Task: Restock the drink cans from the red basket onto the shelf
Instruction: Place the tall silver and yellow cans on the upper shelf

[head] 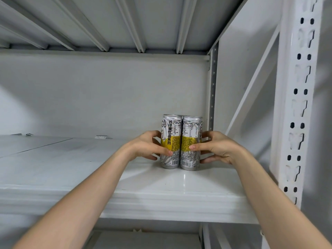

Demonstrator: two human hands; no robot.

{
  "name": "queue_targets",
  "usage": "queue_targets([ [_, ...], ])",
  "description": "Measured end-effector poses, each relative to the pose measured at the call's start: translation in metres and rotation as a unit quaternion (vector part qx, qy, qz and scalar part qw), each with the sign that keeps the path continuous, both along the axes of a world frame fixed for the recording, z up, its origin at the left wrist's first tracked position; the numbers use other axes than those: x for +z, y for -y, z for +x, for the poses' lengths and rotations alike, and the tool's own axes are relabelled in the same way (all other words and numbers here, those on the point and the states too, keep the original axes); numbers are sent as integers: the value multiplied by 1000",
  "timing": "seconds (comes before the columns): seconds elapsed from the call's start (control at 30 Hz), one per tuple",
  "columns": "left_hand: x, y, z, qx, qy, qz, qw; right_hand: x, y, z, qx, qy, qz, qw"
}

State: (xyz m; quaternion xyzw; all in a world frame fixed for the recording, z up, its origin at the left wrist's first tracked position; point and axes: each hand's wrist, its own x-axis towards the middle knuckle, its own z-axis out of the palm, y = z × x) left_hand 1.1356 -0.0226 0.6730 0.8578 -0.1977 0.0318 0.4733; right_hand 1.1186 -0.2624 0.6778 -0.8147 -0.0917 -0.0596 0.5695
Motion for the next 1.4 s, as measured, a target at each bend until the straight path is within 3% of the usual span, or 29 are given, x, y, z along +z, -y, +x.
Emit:
queue_targets([
  [0.37, -10, 4, 15, 38, 33, -37, 998, -3, -10, 15, -38, -7, 52, 998],
  [1.07, -16, 10, 25, 60, 62, -11, 996, -9, -11, 21, -50, -2, 73, 996],
  [1.27, -17, 9, 21, 99, 122, 63, 986, -12, -12, 14, -64, 20, 47, 997],
  [1.4, -15, 7, 11, 145, 182, 148, 961, -14, -18, 5, -139, 101, -70, 983],
])
